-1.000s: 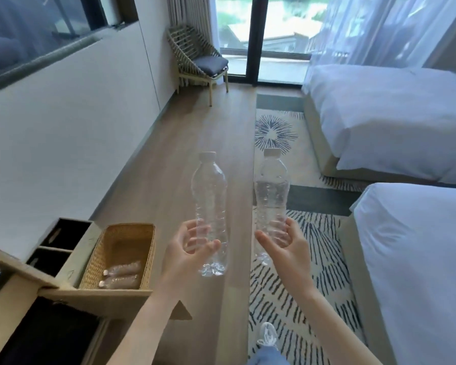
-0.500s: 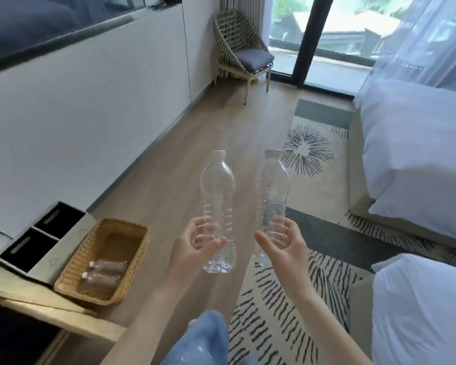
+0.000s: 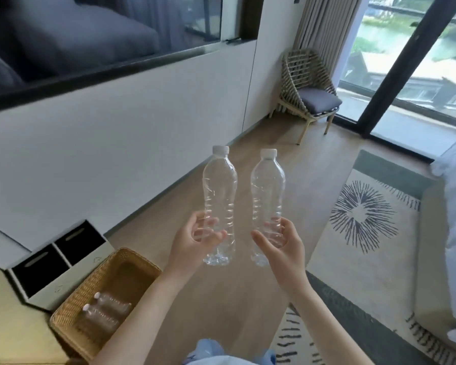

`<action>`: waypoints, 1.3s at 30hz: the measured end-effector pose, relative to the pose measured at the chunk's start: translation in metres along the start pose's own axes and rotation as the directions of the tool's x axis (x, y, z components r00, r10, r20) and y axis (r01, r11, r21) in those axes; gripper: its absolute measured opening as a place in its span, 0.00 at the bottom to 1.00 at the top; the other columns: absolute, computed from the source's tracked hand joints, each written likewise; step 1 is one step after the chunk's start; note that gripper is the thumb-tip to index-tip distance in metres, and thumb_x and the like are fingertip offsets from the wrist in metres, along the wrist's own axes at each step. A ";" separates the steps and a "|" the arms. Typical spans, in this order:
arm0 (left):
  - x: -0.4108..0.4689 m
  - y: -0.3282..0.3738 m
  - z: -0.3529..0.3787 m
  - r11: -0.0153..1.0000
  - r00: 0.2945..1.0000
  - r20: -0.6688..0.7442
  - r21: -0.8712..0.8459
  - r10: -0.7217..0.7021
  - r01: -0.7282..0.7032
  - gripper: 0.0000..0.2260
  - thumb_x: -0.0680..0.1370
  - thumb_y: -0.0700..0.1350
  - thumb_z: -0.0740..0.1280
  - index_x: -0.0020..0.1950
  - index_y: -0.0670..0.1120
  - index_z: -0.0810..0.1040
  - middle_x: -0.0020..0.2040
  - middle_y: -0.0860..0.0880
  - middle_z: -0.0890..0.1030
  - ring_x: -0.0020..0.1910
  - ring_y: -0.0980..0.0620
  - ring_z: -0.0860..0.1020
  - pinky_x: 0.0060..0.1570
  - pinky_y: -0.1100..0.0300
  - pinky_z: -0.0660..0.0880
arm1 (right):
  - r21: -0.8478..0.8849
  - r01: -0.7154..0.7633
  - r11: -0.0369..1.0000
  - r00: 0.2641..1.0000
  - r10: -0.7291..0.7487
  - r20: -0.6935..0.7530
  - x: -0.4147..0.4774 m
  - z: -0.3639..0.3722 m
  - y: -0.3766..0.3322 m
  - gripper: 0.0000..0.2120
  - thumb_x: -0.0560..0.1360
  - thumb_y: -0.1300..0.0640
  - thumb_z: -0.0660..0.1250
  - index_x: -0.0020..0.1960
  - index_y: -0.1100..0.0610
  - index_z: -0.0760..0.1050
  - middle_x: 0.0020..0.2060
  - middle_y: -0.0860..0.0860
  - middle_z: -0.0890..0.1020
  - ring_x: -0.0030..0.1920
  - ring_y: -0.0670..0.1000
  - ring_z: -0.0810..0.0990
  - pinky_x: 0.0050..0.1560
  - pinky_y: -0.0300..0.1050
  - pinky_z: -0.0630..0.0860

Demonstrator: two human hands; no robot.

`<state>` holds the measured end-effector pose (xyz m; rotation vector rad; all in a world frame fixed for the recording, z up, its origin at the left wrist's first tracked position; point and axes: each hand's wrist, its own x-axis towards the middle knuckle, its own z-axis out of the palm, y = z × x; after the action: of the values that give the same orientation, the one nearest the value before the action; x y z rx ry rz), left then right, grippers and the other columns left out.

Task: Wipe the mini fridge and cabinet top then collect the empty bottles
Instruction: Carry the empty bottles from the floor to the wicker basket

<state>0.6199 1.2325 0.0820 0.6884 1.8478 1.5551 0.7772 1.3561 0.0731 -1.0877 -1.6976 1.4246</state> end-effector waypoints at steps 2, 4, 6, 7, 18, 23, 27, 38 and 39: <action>0.030 0.011 -0.007 1.000 0.999 -0.043 -0.028 0.003 -0.004 0.25 0.66 0.59 0.74 0.60 0.57 0.76 0.55 0.61 0.83 0.52 0.63 0.80 0.42 0.72 0.75 | 0.023 0.012 1.000 0.998 -0.013 0.055 0.038 0.016 -0.011 0.19 0.69 0.52 0.79 0.56 0.45 0.76 0.49 0.40 0.84 0.50 0.48 0.84 0.56 0.53 0.81; 0.056 0.012 -0.015 0.998 0.995 -0.093 -0.067 -0.026 0.020 0.25 0.65 0.59 0.74 0.60 0.57 0.76 0.56 0.59 0.83 0.54 0.60 0.81 0.48 0.66 0.76 | 0.056 0.017 0.998 0.993 -0.024 0.115 0.072 0.034 -0.019 0.18 0.70 0.56 0.79 0.55 0.46 0.76 0.46 0.38 0.84 0.48 0.46 0.84 0.51 0.45 0.81; 0.077 0.008 -0.022 0.994 0.987 -0.146 -0.100 -0.064 0.050 0.22 0.67 0.56 0.75 0.60 0.56 0.76 0.56 0.58 0.83 0.56 0.58 0.81 0.54 0.58 0.76 | 0.075 0.011 0.997 0.984 -0.024 0.177 0.105 0.052 -0.023 0.17 0.70 0.59 0.78 0.55 0.48 0.76 0.44 0.38 0.84 0.46 0.44 0.84 0.46 0.38 0.79; 0.088 0.005 -0.026 0.992 0.981 -0.177 -0.114 -0.082 0.063 0.22 0.67 0.56 0.75 0.59 0.56 0.77 0.57 0.58 0.83 0.56 0.58 0.81 0.54 0.57 0.76 | 0.079 0.011 0.997 0.977 -0.028 0.211 0.122 0.062 -0.023 0.18 0.70 0.59 0.78 0.55 0.48 0.76 0.44 0.38 0.84 0.45 0.44 0.84 0.46 0.37 0.79; 0.166 -0.009 -0.064 0.959 0.690 -0.678 -0.269 -0.254 0.089 0.23 0.66 0.55 0.76 0.59 0.53 0.78 0.54 0.57 0.85 0.55 0.59 0.82 0.51 0.65 0.75 | -0.010 0.057 0.998 0.672 -0.031 0.740 0.285 0.199 -0.032 0.18 0.70 0.58 0.78 0.57 0.53 0.77 0.45 0.46 0.86 0.45 0.47 0.86 0.43 0.37 0.80; 0.159 -0.024 -0.076 0.927 0.462 -0.811 -0.366 -0.360 0.081 0.32 0.61 0.61 0.77 0.63 0.53 0.76 0.55 0.56 0.83 0.56 0.61 0.79 0.54 0.63 0.72 | -0.056 0.122 0.991 0.460 -0.006 0.888 0.300 0.267 -0.041 0.15 0.70 0.56 0.79 0.53 0.54 0.77 0.43 0.46 0.86 0.42 0.44 0.84 0.41 0.34 0.78; 0.140 -0.037 -0.096 0.899 0.290 -0.853 -0.431 -0.434 0.077 0.23 0.71 0.50 0.78 0.63 0.50 0.76 0.55 0.54 0.82 0.56 0.60 0.79 0.49 0.69 0.72 | -0.062 0.147 0.987 0.334 0.009 0.942 0.283 0.314 -0.042 0.15 0.72 0.57 0.77 0.54 0.57 0.77 0.44 0.45 0.85 0.39 0.37 0.82 0.38 0.30 0.76; 0.087 -0.130 -0.228 0.834 0.233 -0.801 -0.522 -0.552 0.181 0.24 0.67 0.55 0.78 0.61 0.55 0.76 0.59 0.56 0.80 0.60 0.57 0.77 0.49 0.64 0.71 | -0.218 0.168 0.962 0.273 0.167 0.947 0.187 0.450 0.013 0.18 0.71 0.49 0.77 0.55 0.54 0.75 0.46 0.47 0.85 0.42 0.41 0.85 0.38 0.35 0.79; 0.087 -0.140 -0.241 0.827 0.245 -0.790 -0.526 -0.561 0.198 0.23 0.68 0.54 0.78 0.61 0.56 0.76 0.59 0.57 0.80 0.59 0.58 0.77 0.49 0.65 0.71 | -0.243 0.169 0.955 0.289 0.188 0.939 0.179 0.463 0.021 0.20 0.70 0.45 0.77 0.56 0.52 0.74 0.48 0.49 0.85 0.43 0.43 0.85 0.41 0.39 0.81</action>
<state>0.3834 1.1124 -0.0392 -1.0841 2.1052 1.9649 0.2948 1.3183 -0.0392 -0.2032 -2.8327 2.0935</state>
